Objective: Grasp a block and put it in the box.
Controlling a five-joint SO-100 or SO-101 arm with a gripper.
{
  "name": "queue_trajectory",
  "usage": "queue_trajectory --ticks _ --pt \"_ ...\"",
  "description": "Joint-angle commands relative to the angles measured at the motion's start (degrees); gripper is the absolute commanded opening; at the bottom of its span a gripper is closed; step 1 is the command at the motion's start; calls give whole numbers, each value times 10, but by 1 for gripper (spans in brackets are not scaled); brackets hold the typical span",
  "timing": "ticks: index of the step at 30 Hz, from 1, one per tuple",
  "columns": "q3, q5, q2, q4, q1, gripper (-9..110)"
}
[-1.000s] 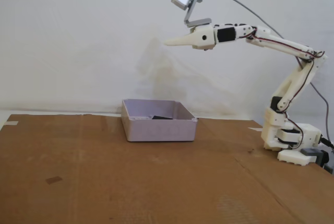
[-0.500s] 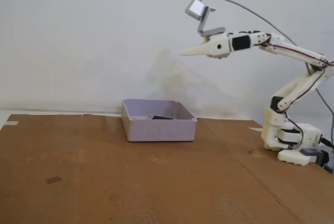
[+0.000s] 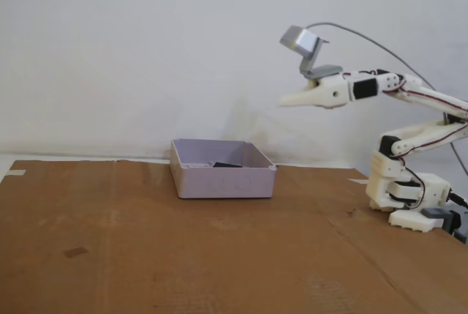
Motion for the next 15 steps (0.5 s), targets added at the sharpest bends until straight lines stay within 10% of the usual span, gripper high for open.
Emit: queue_trajectory --ticks 1,15 --pt "26 -5 87 -10 -15 0" --pt "246 -5 361 -10 -39 0"
